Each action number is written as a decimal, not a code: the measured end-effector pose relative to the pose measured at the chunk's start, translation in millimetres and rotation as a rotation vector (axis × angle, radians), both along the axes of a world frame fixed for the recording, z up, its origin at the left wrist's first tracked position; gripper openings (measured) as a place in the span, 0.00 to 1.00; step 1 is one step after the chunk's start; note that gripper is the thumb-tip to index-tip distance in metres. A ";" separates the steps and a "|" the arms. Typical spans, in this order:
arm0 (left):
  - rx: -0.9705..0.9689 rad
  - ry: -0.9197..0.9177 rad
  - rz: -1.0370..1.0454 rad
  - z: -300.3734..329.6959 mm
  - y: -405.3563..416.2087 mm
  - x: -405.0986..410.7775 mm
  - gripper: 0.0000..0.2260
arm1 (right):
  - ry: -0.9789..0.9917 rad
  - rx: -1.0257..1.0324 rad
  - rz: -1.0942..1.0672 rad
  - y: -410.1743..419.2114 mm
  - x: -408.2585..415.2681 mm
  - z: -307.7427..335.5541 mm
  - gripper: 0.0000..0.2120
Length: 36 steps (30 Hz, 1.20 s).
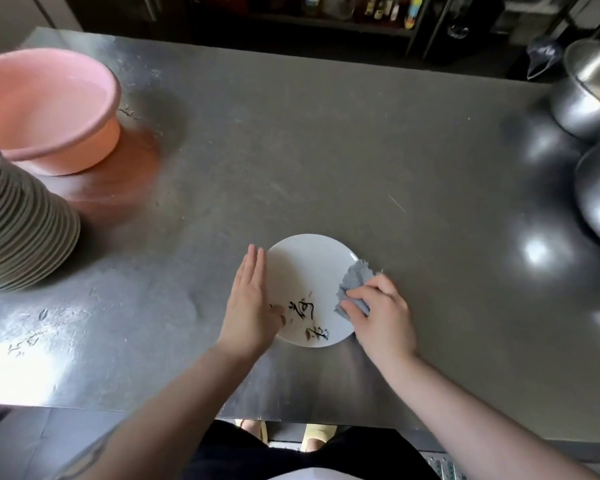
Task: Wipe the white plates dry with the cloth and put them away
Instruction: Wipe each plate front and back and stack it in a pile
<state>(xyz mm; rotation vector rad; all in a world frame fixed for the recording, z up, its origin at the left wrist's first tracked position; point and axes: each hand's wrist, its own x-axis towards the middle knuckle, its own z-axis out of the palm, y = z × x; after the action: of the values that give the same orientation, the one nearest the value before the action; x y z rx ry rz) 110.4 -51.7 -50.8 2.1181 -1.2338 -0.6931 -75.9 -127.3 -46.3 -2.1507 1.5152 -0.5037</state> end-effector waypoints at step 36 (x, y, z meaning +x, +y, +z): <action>-0.360 -0.463 -0.538 -6.6 24.9 -12.5 0.12 | -0.422 0.062 -0.179 -0.9 -22.4 40.4 0.11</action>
<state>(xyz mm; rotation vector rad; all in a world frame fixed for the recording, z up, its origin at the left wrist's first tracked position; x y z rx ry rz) 97.9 -26.8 -57.4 1.6967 -2.0479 -0.1542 -98.3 -128.2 -6.0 -1.7301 1.4601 -0.8958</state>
